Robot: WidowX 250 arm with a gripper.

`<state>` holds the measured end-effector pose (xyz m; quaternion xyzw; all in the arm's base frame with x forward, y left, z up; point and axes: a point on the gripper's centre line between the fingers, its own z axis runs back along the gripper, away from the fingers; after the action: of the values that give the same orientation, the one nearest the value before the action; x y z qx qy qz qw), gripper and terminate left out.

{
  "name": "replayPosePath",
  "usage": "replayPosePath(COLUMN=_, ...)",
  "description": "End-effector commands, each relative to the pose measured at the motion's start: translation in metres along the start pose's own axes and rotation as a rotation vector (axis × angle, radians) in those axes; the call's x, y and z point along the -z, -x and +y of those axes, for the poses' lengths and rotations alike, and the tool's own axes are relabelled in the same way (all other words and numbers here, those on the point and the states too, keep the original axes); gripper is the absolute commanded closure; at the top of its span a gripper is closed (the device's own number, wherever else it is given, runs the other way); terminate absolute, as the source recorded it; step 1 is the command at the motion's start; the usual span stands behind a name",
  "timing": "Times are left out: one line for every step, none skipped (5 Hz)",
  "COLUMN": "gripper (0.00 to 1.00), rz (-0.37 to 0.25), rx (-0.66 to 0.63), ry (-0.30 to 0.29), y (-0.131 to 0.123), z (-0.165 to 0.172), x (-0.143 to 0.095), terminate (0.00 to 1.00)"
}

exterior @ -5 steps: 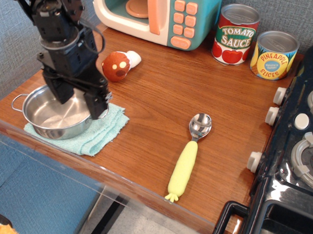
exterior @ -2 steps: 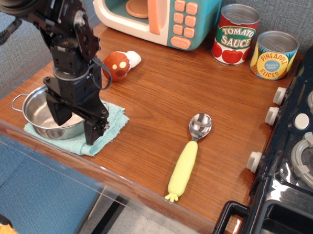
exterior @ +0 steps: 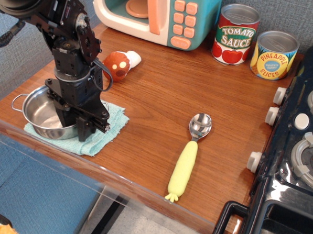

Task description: Place the pot close to the red and yellow cans.

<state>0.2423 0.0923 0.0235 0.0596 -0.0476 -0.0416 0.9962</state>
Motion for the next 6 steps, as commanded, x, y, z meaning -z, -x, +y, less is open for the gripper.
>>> replayPosePath(gripper=1.00, rz=-0.045, rx=-0.007, ry=0.006, y=-0.007, z=0.006, x=-0.024, terminate=0.00)
replayPosePath(gripper=1.00, rz=-0.090, rx=-0.013, ry=0.029, y=-0.022, z=-0.003, x=-0.059, terminate=0.00)
replayPosePath(gripper=1.00, rz=-0.120, rx=0.011, ry=0.040, y=-0.056, z=-0.039, x=-0.076, terminate=0.00)
replayPosePath(gripper=1.00, rz=-0.095, rx=0.045, ry=0.035, y=-0.087, z=-0.081, x=-0.065, terminate=0.00)
replayPosePath(gripper=1.00, rz=-0.072, rx=0.059, ry=0.028, y=-0.116, z=-0.115, x=-0.050, terminate=0.00)
replayPosePath(gripper=1.00, rz=-0.051, rx=0.043, ry=0.014, y=-0.146, z=-0.134, x=-0.036, terminate=0.00)
